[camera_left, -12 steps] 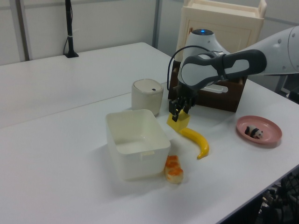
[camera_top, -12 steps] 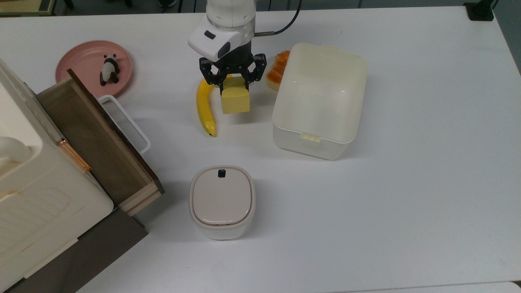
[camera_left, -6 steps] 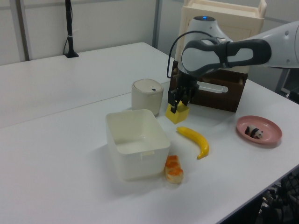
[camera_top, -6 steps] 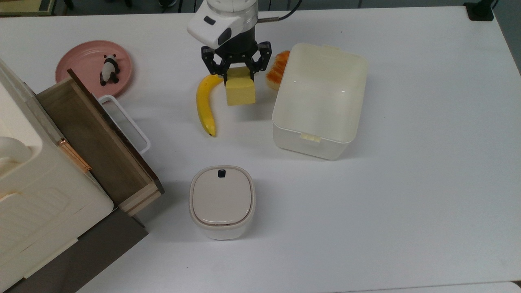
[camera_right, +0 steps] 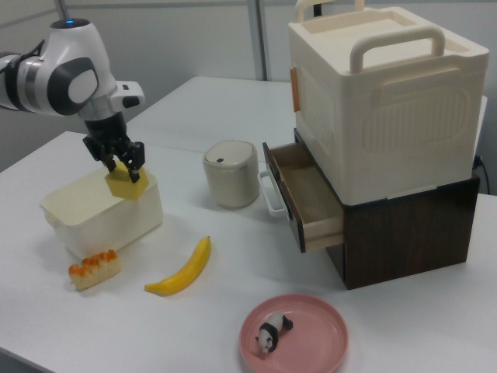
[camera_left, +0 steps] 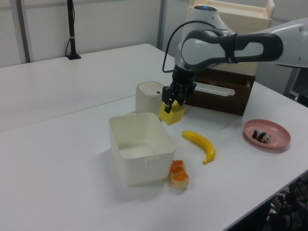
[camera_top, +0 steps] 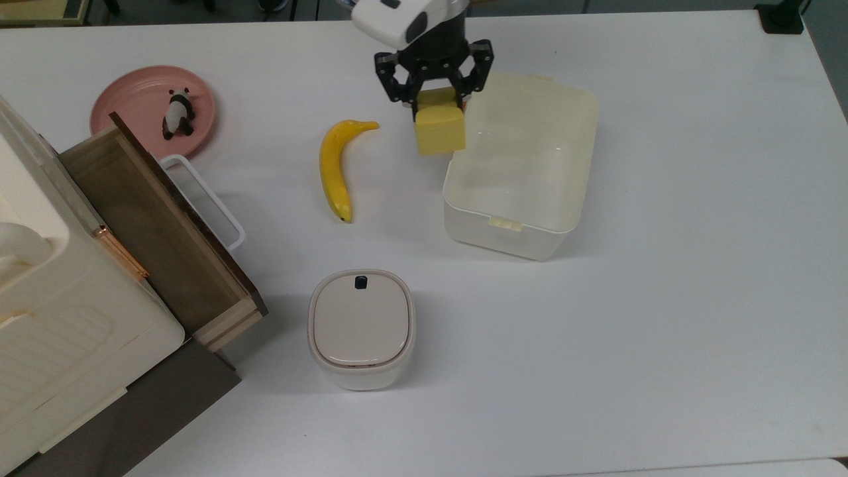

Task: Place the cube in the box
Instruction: 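Carry the cube over the white plastic box and open the gripper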

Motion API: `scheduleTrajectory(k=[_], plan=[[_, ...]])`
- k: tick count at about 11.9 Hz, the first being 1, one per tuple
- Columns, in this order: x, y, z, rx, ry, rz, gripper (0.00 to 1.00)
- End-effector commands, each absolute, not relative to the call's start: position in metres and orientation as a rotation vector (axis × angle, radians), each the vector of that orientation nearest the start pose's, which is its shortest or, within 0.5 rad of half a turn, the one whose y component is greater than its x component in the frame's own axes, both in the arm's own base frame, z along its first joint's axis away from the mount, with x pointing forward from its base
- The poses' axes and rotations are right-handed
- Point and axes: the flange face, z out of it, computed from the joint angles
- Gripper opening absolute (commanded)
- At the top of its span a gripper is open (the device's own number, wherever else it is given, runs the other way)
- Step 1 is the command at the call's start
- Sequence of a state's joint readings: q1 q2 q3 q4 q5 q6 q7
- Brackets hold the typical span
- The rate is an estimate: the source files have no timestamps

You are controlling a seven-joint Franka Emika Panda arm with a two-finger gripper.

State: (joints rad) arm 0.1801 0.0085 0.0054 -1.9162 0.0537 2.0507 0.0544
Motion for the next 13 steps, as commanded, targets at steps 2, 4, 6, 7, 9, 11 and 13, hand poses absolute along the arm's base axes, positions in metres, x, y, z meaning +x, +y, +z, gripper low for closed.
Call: scheduleTrajectory(k=[2, 4, 6, 7, 9, 11, 13], plan=[[0.549, 0.164, 0.508, -3.041, -0.187, -0.169, 0.56], [0.546, 0.188, 0.503, -3.038, -0.244, -0.153, 0.58], [0.543, 0.208, 0.492, -3.038, -0.300, -0.126, 0.70], [0.542, 0.209, 0.490, -3.038, -0.307, -0.122, 0.83], [0.541, 0.211, 0.491, -3.038, -0.318, -0.124, 1.00], [0.541, 0.210, 0.493, -3.038, -0.311, -0.124, 1.00], [0.540, 0.210, 0.493, -3.038, -0.311, -0.124, 1.00]])
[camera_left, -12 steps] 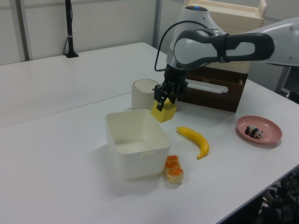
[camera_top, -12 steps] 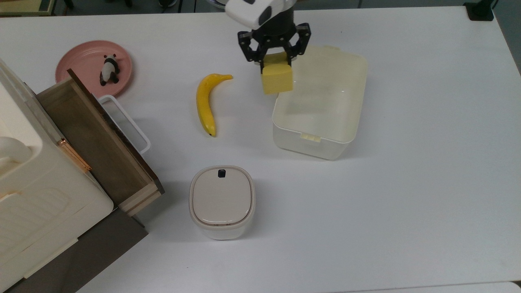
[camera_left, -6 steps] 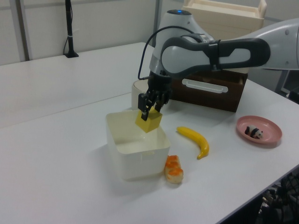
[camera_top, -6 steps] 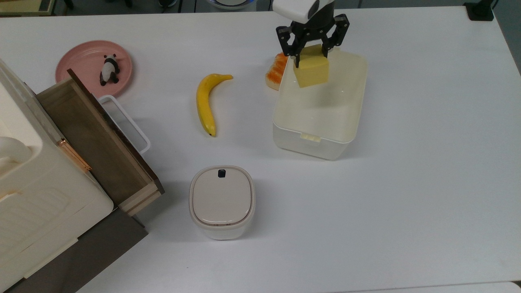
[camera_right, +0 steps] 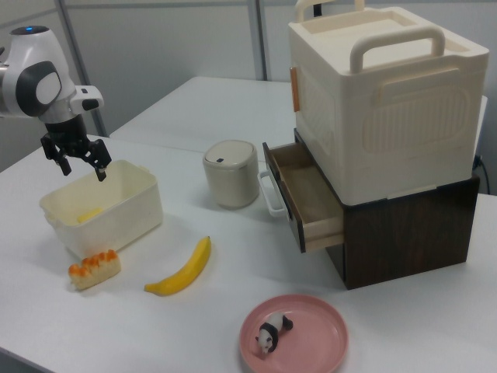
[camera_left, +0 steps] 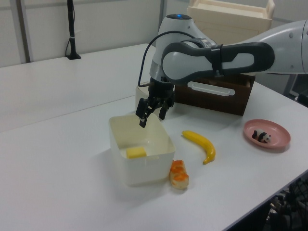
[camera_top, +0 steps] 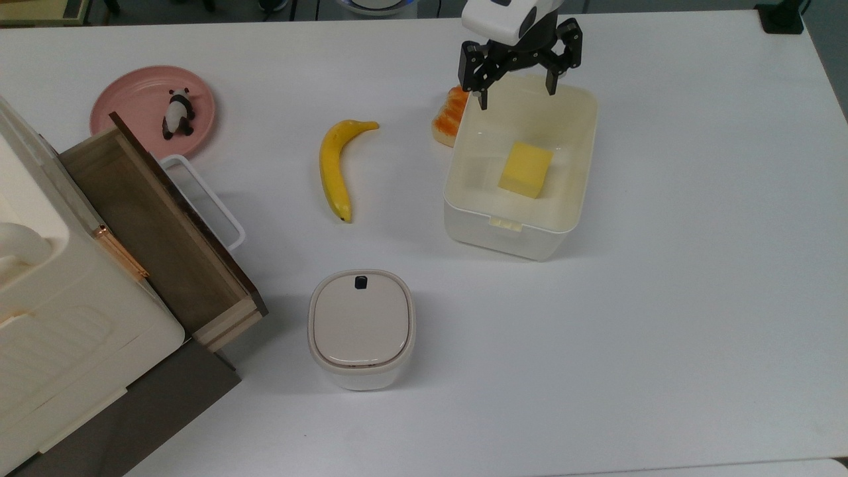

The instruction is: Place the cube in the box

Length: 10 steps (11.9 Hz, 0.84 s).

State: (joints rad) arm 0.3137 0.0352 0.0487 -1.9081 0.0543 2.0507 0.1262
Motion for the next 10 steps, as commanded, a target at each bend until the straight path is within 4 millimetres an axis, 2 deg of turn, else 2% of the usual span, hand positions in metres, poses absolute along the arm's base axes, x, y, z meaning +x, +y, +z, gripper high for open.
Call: scheduleTrajectory(k=[1, 3, 4, 5, 6, 8, 9, 10], plan=[[0.540, 0.209, 0.496, -3.038, -0.307, -0.129, 1.00], [0.537, 0.197, 0.498, -3.064, -0.300, -0.079, 1.00], [0.542, 0.181, 0.506, -3.091, -0.269, -0.072, 1.00], [0.549, 0.159, 0.526, -3.120, -0.223, -0.047, 1.00], [0.557, 0.125, 0.551, -3.131, -0.130, -0.032, 1.00], [0.562, 0.070, 0.600, -3.129, 0.029, -0.043, 1.00], [0.561, 0.046, 0.616, -3.122, 0.146, -0.076, 1.00], [0.562, 0.030, 0.621, -3.105, 0.319, -0.099, 1.00]])
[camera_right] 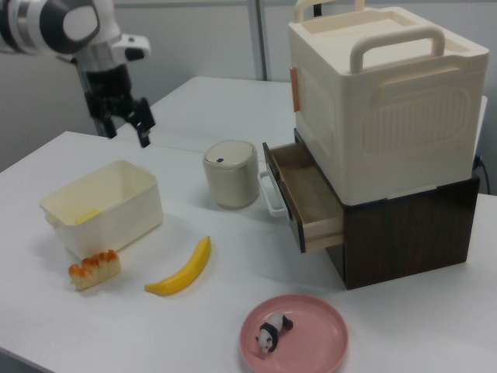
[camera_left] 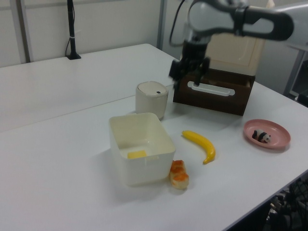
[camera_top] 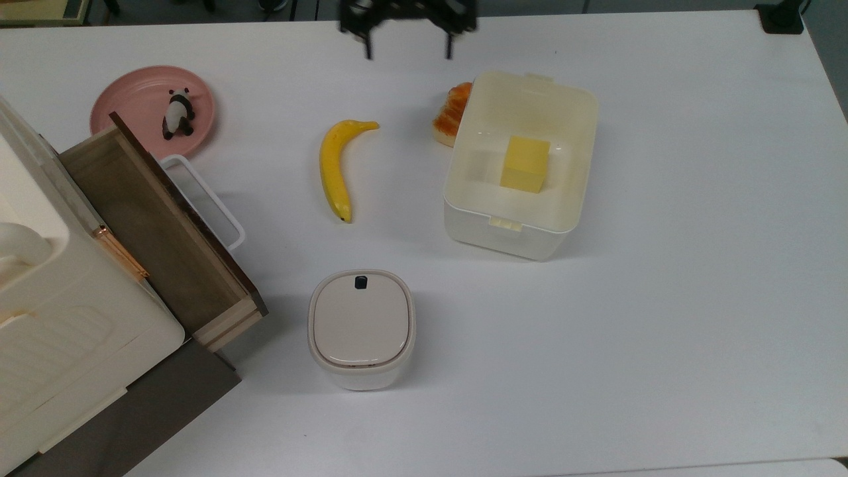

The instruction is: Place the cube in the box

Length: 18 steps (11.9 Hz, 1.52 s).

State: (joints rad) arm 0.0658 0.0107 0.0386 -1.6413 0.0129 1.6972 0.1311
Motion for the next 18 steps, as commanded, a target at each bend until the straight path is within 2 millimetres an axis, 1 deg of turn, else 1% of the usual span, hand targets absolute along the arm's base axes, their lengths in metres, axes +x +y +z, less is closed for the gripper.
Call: scheduleTrajectory(k=[1, 5, 13, 14, 18], plan=[[0.561, 0.019, 0.623, -3.106, 0.378, -0.107, 1.00], [0.562, 0.006, 0.622, -3.108, 0.379, -0.102, 1.00], [0.561, 0.009, 0.621, -3.109, 0.357, -0.097, 1.00], [0.561, 0.004, 0.622, -3.109, 0.355, -0.100, 1.00], [0.561, 0.004, 0.622, -3.108, 0.336, -0.099, 1.00]])
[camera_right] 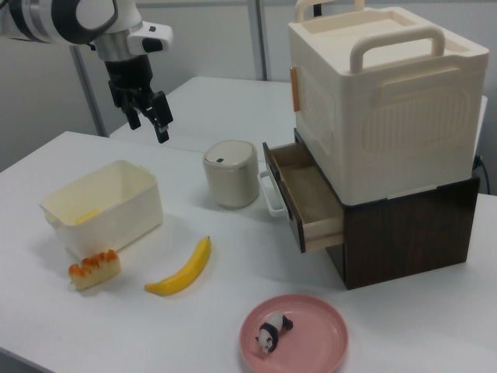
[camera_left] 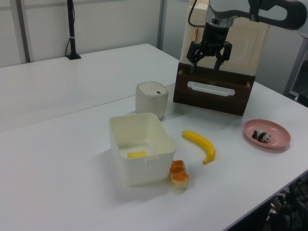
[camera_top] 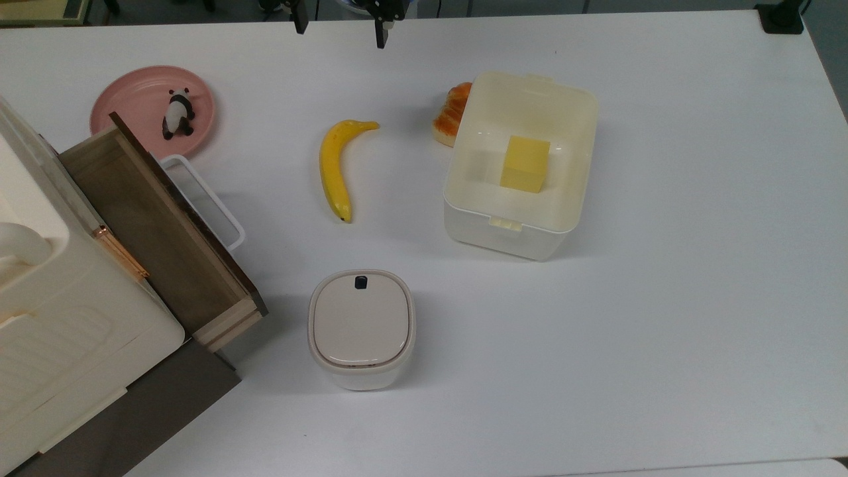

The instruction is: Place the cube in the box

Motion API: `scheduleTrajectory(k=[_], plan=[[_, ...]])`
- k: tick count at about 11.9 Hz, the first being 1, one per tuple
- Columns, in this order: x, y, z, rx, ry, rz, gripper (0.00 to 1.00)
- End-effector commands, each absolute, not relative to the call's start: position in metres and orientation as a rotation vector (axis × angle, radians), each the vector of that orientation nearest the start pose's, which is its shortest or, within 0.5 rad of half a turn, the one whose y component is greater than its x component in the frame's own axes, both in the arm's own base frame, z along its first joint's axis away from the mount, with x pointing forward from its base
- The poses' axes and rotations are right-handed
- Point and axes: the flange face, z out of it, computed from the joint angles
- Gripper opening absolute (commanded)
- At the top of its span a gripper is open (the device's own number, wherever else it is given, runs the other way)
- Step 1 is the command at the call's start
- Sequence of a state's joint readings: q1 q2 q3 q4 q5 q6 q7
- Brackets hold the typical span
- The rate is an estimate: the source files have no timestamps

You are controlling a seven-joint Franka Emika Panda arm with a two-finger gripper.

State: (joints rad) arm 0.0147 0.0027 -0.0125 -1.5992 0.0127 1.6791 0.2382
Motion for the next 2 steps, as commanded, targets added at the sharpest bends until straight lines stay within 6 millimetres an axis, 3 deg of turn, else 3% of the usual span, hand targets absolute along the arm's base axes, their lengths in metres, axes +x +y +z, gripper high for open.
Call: scheduleTrajectory(k=[1, 2], plan=[[0.5610, 0.0041, 0.6220, -3.109, 0.321, -0.099, 1.00], [0.5609, 0.0027, 0.6226, -3.109, 0.293, -0.099, 1.00]])
